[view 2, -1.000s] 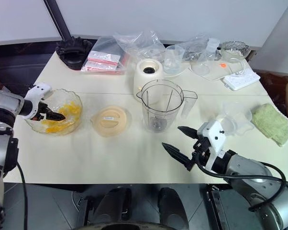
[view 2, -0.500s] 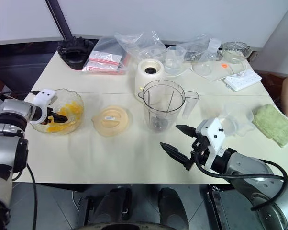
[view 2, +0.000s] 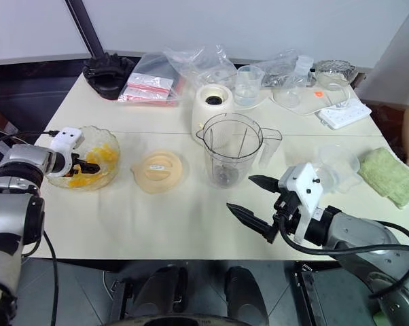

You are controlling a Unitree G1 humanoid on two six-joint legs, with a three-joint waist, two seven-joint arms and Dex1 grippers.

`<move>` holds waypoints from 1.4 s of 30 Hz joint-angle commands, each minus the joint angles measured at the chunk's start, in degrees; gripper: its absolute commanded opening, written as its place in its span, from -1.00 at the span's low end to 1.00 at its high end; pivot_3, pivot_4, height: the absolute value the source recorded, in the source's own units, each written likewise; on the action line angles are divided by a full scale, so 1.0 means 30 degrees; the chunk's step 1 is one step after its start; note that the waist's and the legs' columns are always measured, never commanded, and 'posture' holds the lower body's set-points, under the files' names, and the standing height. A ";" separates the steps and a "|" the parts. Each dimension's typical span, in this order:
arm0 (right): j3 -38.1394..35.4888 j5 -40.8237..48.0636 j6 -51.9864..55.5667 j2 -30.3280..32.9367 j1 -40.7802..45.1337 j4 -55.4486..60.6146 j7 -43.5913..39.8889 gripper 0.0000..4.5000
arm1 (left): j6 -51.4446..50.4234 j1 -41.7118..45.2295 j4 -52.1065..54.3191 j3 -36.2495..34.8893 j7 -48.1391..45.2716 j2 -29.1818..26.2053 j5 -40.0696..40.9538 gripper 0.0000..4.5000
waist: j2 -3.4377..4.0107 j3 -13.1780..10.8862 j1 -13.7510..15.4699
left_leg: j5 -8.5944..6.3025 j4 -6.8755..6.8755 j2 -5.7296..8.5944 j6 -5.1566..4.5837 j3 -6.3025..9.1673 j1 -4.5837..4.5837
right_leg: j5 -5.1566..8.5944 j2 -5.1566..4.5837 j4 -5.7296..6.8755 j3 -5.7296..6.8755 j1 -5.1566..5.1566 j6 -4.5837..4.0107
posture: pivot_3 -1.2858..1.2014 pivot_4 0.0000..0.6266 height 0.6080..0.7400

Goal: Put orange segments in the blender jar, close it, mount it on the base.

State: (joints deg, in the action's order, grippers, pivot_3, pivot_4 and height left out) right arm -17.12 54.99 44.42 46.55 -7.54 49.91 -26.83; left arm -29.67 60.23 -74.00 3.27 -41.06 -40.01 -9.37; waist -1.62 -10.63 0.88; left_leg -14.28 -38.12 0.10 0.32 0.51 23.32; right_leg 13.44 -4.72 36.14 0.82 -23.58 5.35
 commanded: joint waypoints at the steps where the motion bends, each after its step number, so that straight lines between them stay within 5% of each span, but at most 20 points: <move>1: -0.0122 0.0416 -0.0024 0.0271 0.0232 0.0597 0.0108 0.91 | -0.0039 -0.0464 -0.0131 -0.0145 0.0446 0.0206 0.0028 -0.06 | 0.0006 0.0006 -0.0017 | 0.0000 0.0000 0.0000 0.0000 -0.0002 -0.0002 | 0.0000 -0.0004 0.0000 -0.0001 0.0002 -0.0001 | 0.03 -0.52 1.00; 5: -0.0078 0.0455 0.0041 0.0296 0.0269 0.0506 0.0128 0.91 | -0.0127 -0.0474 -0.0068 -0.0272 0.0329 0.0172 0.0094 -0.98 | 0.0006 0.0007 -0.0034 | 0.0000 0.0000 0.0000 0.0000 -0.0010 -0.0003 | 0.0002 -0.0013 -0.0002 -0.0012 0.0000 -0.0006 | 0.03 -0.52 1.00; 14: 0.0402 0.0188 0.0001 0.0171 0.0315 0.0228 0.0092 0.91 | -0.0361 0.1021 0.0583 -0.0558 -0.0208 -0.1505 0.0220 -0.98 | -0.0024 -0.0010 -0.0047 | 0.0000 0.0001 -0.0007 0.0001 -0.0023 0.0055 | -0.0001 -0.0011 -0.0013 -0.0024 -0.0064 0.0000 | 0.03 -0.52 1.00; 25: 0.1611 -0.0423 -0.0205 0.0081 0.0811 -0.0886 -0.0836 0.91 | -0.4680 0.3819 0.0528 -0.0625 -0.4858 -0.4052 0.0865 -0.98 | -0.0082 -0.0033 -0.0077 | -0.0001 0.0001 0.0017 -0.0001 -0.0062 0.0075 | 0.0034 -0.0021 -0.0036 -0.0035 -0.0079 -0.0059 | 0.03 -0.52 1.00; 42: 0.1123 -0.1595 -0.0873 -0.0387 -0.0728 -0.0982 -0.1150 0.91 | -0.2767 0.4413 0.0647 -0.1715 -0.8084 -0.4258 0.2133 -0.98 | -0.0100 -0.0031 -0.0061 | -0.0001 0.0003 -0.0001 -0.0001 -0.0076 0.0082 | 0.0029 0.0007 -0.0017 -0.0054 -0.0111 -0.0049 | 0.03 -0.52 1.00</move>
State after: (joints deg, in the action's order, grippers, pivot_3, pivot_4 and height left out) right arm -12.20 50.35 42.96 45.95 -9.63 45.75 -30.42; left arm -38.99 70.95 -73.96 -0.93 -64.30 -51.69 -3.78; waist -1.92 -10.72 0.69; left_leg -14.29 -38.11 0.09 0.31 0.28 23.56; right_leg 13.52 -4.69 36.10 0.65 -23.92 5.21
